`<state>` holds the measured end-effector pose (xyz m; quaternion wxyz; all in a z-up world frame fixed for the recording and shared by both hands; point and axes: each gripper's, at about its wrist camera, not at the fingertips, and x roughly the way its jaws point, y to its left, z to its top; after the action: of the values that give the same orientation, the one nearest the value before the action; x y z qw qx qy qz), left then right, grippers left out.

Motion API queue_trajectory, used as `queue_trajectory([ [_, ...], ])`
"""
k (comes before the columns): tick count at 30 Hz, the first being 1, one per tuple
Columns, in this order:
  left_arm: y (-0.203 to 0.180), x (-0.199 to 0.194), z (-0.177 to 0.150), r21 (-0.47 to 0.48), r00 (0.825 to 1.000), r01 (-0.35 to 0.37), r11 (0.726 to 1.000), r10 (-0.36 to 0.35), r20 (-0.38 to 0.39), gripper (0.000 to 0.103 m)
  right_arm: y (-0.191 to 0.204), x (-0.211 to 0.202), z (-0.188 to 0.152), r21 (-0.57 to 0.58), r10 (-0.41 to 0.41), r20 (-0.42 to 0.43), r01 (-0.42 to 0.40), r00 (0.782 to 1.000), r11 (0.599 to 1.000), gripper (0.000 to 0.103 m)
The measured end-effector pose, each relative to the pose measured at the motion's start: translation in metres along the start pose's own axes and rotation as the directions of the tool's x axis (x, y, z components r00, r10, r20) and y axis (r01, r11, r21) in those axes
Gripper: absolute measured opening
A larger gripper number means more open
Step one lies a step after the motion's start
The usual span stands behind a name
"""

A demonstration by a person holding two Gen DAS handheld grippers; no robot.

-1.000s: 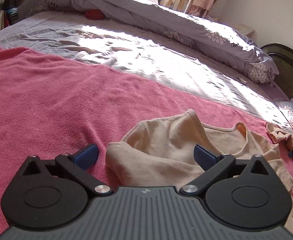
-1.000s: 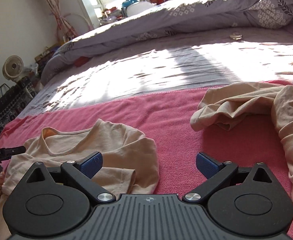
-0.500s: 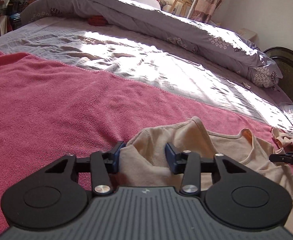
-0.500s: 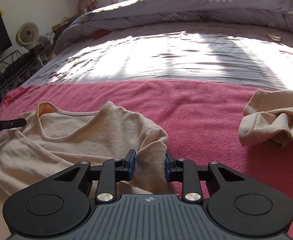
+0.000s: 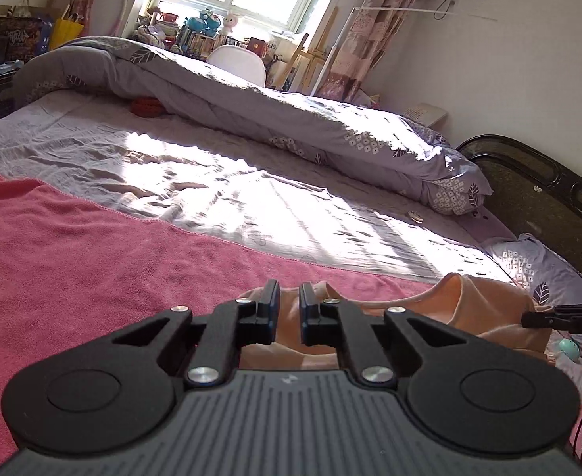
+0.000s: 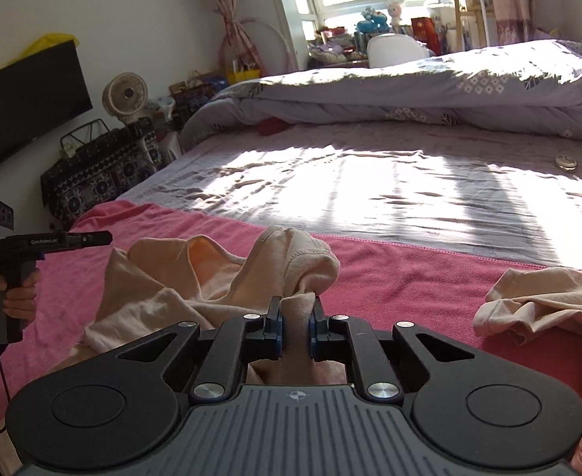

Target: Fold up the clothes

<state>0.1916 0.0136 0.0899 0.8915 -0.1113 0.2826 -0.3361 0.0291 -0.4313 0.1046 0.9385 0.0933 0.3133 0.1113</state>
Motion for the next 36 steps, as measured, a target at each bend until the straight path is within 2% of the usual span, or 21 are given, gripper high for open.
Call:
queue_trajectory([
  [1, -0.002, -0.015, 0.0, 0.004, 1.0, 0.016, 1.0, -0.016, 0.013, 0.01, 0.005, -0.014, -0.004, -0.009, 0.014, -0.001, -0.014, 1.0, 1.0, 0.013],
  [4, -0.01, -0.057, -0.014, 0.059, 0.999, 0.035, 0.998, -0.034, -0.019, 0.01, 0.02, -0.051, -0.026, -0.016, 0.051, -0.037, -0.052, 0.998, 0.999, 0.013],
  [6, -0.015, -0.067, -0.03, 0.112, 0.997, 0.006, 0.994, 0.003, -0.075, 0.01, 0.029, -0.067, -0.045, -0.019, 0.066, -0.085, -0.068, 0.994, 0.998, 0.013],
  [9, -0.023, -0.074, -0.05, 0.182, 0.988, -0.043, 0.982, 0.069, -0.139, 0.017, 0.04, -0.072, -0.076, -0.016, 0.061, -0.173, -0.065, 0.983, 0.998, 0.013],
  [11, -0.025, -0.066, -0.053, 0.185, 0.983, -0.083, 0.979, 0.111, -0.147, 0.032, 0.042, -0.069, -0.089, 0.011, 0.053, -0.195, -0.052, 0.979, 0.999, 0.013],
  [13, -0.024, -0.05, -0.045, 0.148, 0.985, -0.074, 0.986, 0.096, -0.146, 0.066, 0.041, -0.066, -0.097, 0.05, 0.049, -0.2, -0.04, 0.979, 0.998, 0.013],
  [14, -0.024, -0.042, -0.041, 0.129, 0.986, -0.068, 0.989, 0.087, -0.145, 0.077, 0.04, -0.065, -0.101, 0.067, 0.048, -0.2, -0.035, 0.979, 0.997, 0.013],
  [15, -0.023, -0.029, -0.037, 0.109, 0.985, -0.061, 0.992, 0.077, -0.152, 0.093, 0.038, -0.065, -0.101, 0.079, 0.048, -0.192, -0.034, 0.98, 0.996, 0.013],
  [16, -0.023, -0.013, -0.032, 0.097, 0.984, -0.053, 0.994, 0.068, -0.165, 0.098, 0.037, -0.065, -0.102, 0.091, 0.049, -0.185, -0.032, 0.982, 0.995, 0.013],
  [19, -0.023, 0.035, -0.025, 0.111, 0.972, -0.095, 0.989, 0.116, -0.204, 0.098, 0.029, -0.064, -0.105, 0.119, 0.05, -0.173, -0.03, 0.984, 0.992, 0.013],
  [22, -0.019, 0.087, -0.033, 0.115, 0.942, -0.15, 0.982, 0.177, -0.285, 0.098, 0.021, -0.061, -0.111, 0.149, 0.057, -0.173, -0.032, 0.983, 0.988, 0.014],
  [25, -0.024, 0.089, -0.037, 0.105, 0.946, -0.132, 0.986, 0.156, -0.283, 0.098, 0.015, -0.057, -0.116, 0.171, 0.064, -0.179, -0.033, 0.982, 0.985, 0.014],
  [26, -0.026, 0.09, -0.039, 0.101, 0.948, -0.125, 0.987, 0.149, -0.282, 0.096, 0.013, -0.055, -0.118, 0.176, 0.065, -0.181, -0.033, 0.981, 0.984, 0.014],
  [27, -0.028, 0.09, -0.04, 0.098, 0.949, -0.119, 0.988, 0.142, -0.28, 0.081, 0.011, -0.054, -0.119, 0.182, 0.067, -0.182, -0.033, 0.981, 0.983, 0.014],
  [28, -0.03, 0.091, -0.042, 0.094, 0.951, -0.112, 0.989, 0.134, -0.279, 0.06, 0.01, -0.053, -0.12, 0.186, 0.068, -0.182, -0.033, 0.981, 0.982, 0.014],
  [29, -0.032, 0.091, -0.043, 0.091, 0.952, -0.106, 0.99, 0.127, -0.278, 0.052, 0.008, -0.052, -0.12, 0.19, 0.068, -0.18, -0.033, 0.981, 0.981, 0.014],
  [31, -0.036, 0.092, -0.047, 0.084, 0.955, -0.092, 0.992, 0.112, -0.274, 0.005, 0.006, -0.05, -0.119, 0.194, 0.064, -0.173, -0.03, 0.983, 0.981, 0.014],
  [33, -0.04, 0.093, -0.05, 0.077, 0.958, -0.079, 0.994, 0.097, -0.271, 0.004, 0.005, -0.049, -0.116, 0.194, 0.058, -0.162, -0.026, 0.985, 0.981, 0.014],
  [36, -0.046, 0.052, -0.037, 0.065, 0.979, -0.013, 0.998, 0.026, -0.204, 0.004, 0.004, -0.05, -0.106, 0.192, 0.041, -0.13, -0.015, 0.991, 0.981, 0.014],
])
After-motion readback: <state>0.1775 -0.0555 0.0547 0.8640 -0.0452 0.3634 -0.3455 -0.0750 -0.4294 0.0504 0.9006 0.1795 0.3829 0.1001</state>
